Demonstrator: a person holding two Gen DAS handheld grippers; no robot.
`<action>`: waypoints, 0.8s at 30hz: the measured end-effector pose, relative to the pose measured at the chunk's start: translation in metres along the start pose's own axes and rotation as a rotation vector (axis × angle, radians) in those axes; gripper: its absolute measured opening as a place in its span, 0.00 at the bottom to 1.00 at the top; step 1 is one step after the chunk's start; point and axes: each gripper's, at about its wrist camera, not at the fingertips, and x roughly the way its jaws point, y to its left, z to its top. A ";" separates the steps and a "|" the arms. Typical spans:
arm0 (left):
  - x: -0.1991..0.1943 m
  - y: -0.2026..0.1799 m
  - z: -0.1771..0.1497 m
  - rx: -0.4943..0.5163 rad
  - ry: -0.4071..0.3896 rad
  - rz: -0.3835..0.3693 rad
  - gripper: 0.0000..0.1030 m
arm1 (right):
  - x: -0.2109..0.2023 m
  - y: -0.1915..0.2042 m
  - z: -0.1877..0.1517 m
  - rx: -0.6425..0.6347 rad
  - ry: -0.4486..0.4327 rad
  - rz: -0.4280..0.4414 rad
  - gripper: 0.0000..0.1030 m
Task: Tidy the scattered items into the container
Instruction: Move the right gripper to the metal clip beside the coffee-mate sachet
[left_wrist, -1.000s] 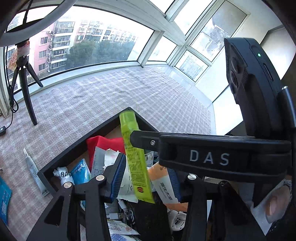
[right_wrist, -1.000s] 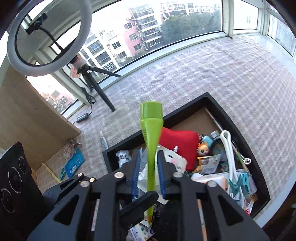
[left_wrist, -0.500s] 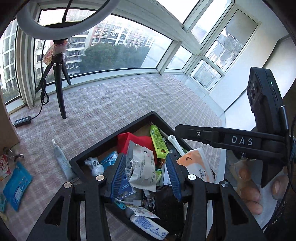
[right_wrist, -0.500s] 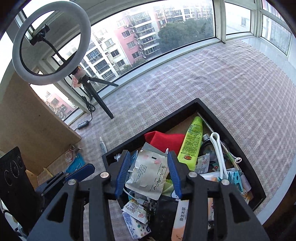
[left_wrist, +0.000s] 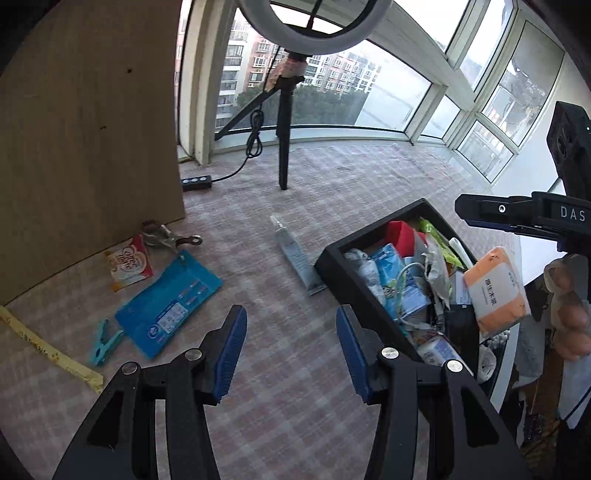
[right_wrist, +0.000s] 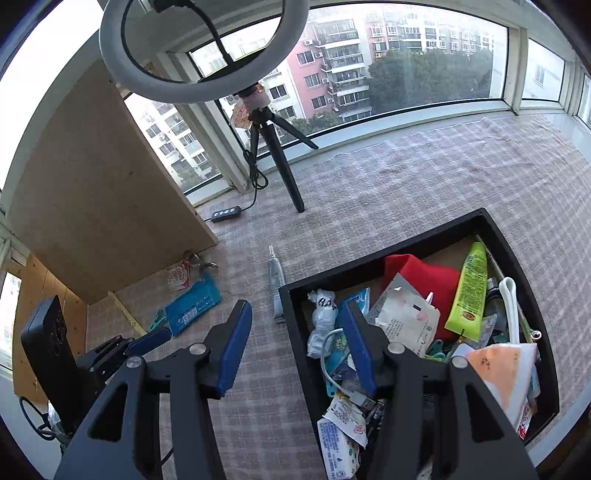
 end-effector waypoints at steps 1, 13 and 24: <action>-0.002 0.014 -0.005 -0.009 0.004 0.028 0.47 | 0.006 0.008 -0.002 -0.022 0.009 0.001 0.49; -0.008 0.129 -0.034 -0.142 0.048 0.183 0.47 | 0.085 0.099 0.000 -0.290 0.047 0.014 0.49; 0.026 0.141 -0.028 -0.089 0.164 0.256 0.47 | 0.160 0.136 0.016 -0.402 0.108 -0.028 0.49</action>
